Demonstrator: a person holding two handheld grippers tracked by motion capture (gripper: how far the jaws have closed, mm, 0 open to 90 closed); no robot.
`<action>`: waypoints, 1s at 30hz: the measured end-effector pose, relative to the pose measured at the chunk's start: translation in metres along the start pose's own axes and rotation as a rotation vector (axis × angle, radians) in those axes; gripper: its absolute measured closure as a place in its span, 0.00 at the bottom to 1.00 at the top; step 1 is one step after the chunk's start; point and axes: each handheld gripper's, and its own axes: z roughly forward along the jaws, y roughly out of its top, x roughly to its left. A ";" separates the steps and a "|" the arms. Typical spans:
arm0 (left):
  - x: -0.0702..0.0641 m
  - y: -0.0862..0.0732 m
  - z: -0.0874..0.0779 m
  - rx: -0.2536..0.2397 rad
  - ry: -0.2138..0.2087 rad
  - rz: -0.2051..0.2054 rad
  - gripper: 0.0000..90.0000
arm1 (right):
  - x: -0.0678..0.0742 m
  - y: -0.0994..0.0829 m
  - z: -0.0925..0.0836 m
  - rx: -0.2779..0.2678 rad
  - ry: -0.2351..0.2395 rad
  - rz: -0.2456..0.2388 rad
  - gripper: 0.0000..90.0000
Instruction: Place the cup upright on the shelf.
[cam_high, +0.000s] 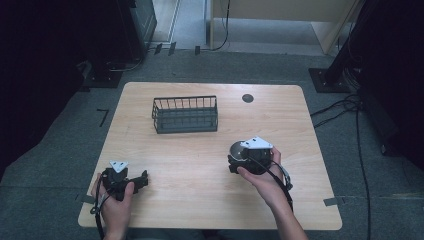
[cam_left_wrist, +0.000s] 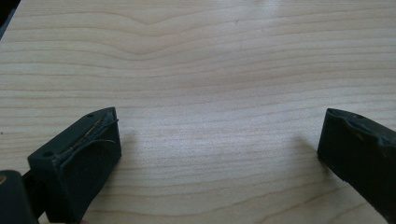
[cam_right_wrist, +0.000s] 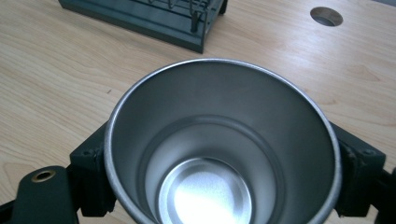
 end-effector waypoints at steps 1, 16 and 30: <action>0.000 0.000 0.000 -0.001 0.000 0.000 0.00 | 0.001 0.002 0.001 -0.001 0.004 -0.001 0.17; 0.000 0.000 0.000 -0.002 0.000 -0.002 0.00 | 0.018 0.028 0.009 -0.013 0.042 -0.037 0.17; 0.000 0.000 0.000 -0.002 0.000 -0.001 0.00 | 0.034 0.051 0.022 -0.015 0.073 -0.057 0.17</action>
